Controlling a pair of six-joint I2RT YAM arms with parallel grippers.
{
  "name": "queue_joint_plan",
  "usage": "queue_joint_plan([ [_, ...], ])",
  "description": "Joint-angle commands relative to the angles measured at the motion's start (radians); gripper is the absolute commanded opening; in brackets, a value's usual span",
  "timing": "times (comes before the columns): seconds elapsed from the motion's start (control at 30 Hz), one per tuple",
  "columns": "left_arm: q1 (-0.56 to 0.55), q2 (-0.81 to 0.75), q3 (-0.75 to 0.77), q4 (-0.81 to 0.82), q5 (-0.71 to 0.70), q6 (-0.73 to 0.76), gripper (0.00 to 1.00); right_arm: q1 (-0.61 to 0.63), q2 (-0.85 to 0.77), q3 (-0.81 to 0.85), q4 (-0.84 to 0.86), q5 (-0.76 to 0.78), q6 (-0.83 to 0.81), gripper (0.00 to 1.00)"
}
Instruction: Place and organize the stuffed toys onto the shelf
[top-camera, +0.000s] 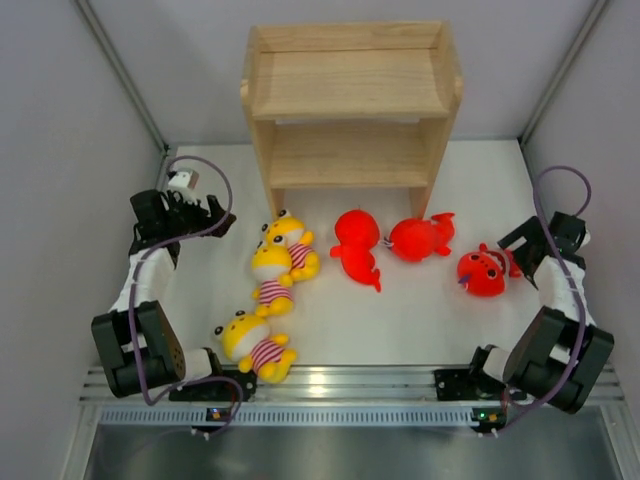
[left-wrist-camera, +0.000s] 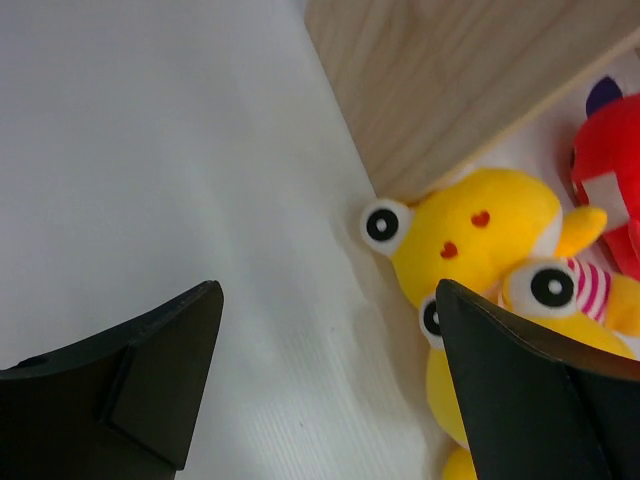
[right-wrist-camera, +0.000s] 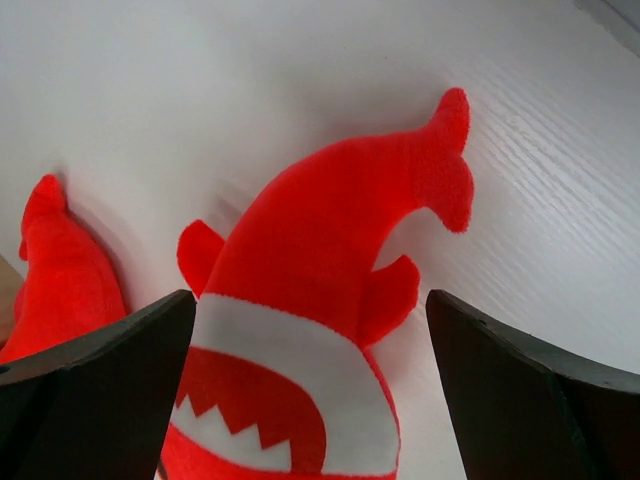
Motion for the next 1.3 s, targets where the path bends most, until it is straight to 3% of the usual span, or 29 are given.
queue_joint_plan([
  [0.0, -0.003, -0.012, 0.098, -0.424, 0.072, 0.15, 0.93, -0.011, 0.078, -0.005, 0.116, -0.051, 0.063, 0.99],
  [0.03, -0.003, -0.013, 0.119, -0.525, 0.085, 0.195, 0.93, -0.011, 0.097, -0.009, 0.133, -0.092, 0.061, 0.97],
  [0.07, -0.006, -0.027, 0.135, -0.567, 0.092, 0.216, 0.93, -0.011, 0.127, -0.013, 0.143, -0.118, 0.055, 0.85],
  [0.13, -0.019, -0.047, 0.178, -0.682, 0.09, 0.285, 0.93, -0.011, 0.146, -0.022, 0.166, -0.19, 0.04, 0.72],
  [0.17, -0.028, -0.061, 0.191, -0.716, 0.087, 0.307, 0.93, -0.01, 0.143, -0.028, 0.168, -0.201, 0.032, 0.58],
  [0.23, -0.061, -0.07, 0.227, -0.803, 0.082, 0.35, 0.93, -0.011, 0.125, -0.045, 0.165, -0.207, 0.022, 0.43],
  [0.27, -0.071, -0.07, 0.236, -0.826, 0.072, 0.354, 0.92, -0.01, 0.094, -0.051, 0.157, -0.207, 0.005, 0.24],
  [0.33, -0.108, -0.082, 0.25, -0.88, 0.056, 0.361, 0.91, -0.01, 0.03, -0.05, 0.119, -0.186, -0.017, 0.0],
  [0.63, -0.343, -0.153, 0.322, -1.038, 0.058, 0.367, 0.9, 0.016, -0.294, 0.099, -0.051, -0.203, -0.135, 0.0],
  [0.87, -0.438, -0.199, 0.419, -1.075, 0.148, 0.318, 0.85, 0.383, -0.388, 0.348, -0.14, -0.285, -0.268, 0.0],
  [1.1, -0.478, -0.182, 0.552, -1.073, 0.175, 0.266, 0.84, 0.581, -0.421, 0.452, -0.257, -0.628, -0.475, 0.0],
  [1.27, -0.513, -0.141, 0.635, -1.073, 0.184, 0.224, 0.88, 0.858, -0.379, 0.496, -0.315, -0.593, -0.561, 0.0],
])
